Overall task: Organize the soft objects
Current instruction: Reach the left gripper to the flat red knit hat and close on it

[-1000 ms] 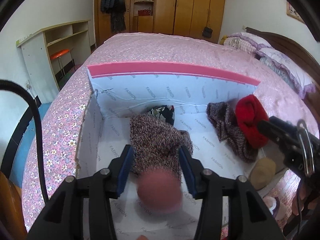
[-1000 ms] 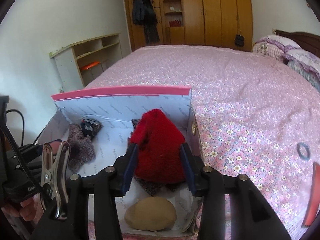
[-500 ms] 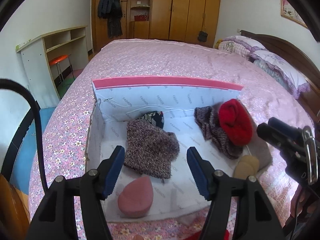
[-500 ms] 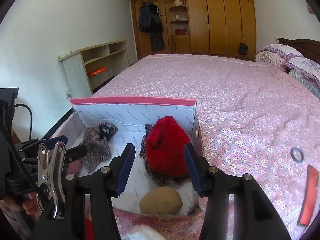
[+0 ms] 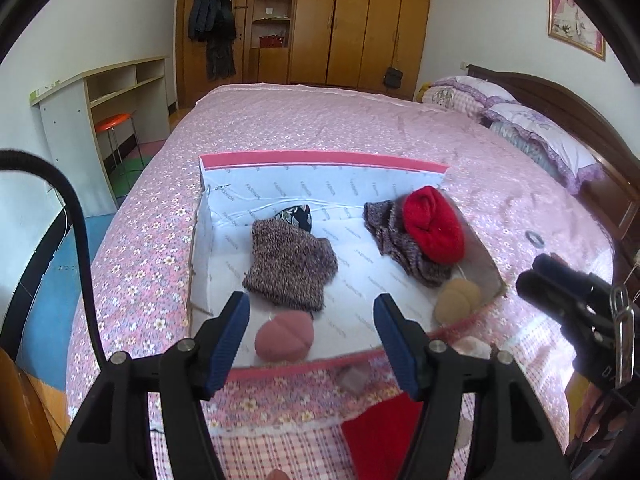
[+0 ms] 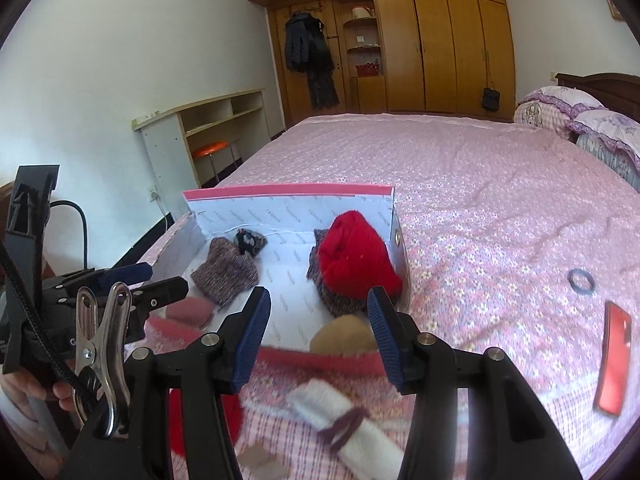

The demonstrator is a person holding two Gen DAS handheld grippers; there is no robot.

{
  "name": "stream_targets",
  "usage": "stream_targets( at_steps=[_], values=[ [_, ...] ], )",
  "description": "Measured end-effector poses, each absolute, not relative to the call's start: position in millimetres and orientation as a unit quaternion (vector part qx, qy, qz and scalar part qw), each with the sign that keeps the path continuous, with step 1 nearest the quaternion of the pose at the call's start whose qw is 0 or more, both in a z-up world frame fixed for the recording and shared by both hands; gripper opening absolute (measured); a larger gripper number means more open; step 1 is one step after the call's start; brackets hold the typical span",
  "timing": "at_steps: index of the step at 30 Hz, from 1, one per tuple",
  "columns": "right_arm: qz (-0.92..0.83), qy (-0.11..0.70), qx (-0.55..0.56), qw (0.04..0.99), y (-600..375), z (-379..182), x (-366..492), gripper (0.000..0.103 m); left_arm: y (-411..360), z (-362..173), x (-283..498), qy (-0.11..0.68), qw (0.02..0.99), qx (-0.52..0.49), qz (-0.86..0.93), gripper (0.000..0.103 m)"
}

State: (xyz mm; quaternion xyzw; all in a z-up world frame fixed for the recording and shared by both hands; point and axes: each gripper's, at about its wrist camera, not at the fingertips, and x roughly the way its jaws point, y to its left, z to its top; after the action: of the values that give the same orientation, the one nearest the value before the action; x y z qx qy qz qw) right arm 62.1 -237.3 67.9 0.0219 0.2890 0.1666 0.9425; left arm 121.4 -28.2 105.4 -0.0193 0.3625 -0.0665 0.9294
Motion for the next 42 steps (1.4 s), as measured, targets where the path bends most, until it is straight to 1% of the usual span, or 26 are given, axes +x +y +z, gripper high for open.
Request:
stream_targets(
  at_steps=[15,22,24,26,34,42],
  values=[
    [0.163,0.303,0.025,0.939,-249.8,52.4,13.9,0.052,-43.5,97.9,77.4,0.383,0.918,-0.020,-0.102,0.068],
    [0.151,0.315,0.000,0.937,-256.7,35.0,-9.5,0.052,-55.7,84.5,63.9,0.401,0.908,-0.021,-0.115,0.069],
    [0.149,0.319,-0.004,0.936,-259.8,30.2,-15.2,0.052,-59.2,80.6,61.9,0.407,0.906,-0.022,-0.118,0.073],
    [0.146,0.323,-0.006,0.935,-262.8,24.7,-20.9,0.052,-62.1,77.0,60.7,0.411,0.904,-0.021,-0.119,0.075],
    [0.142,0.347,-0.011,0.927,-270.8,-3.0,-33.8,0.052,-71.0,60.7,58.2,0.424,0.898,-0.022,-0.116,0.075],
    [0.143,0.355,-0.018,0.924,-270.2,-17.9,-38.4,0.052,-78.5,50.4,57.8,0.429,0.897,-0.009,-0.108,0.076]
  ],
)
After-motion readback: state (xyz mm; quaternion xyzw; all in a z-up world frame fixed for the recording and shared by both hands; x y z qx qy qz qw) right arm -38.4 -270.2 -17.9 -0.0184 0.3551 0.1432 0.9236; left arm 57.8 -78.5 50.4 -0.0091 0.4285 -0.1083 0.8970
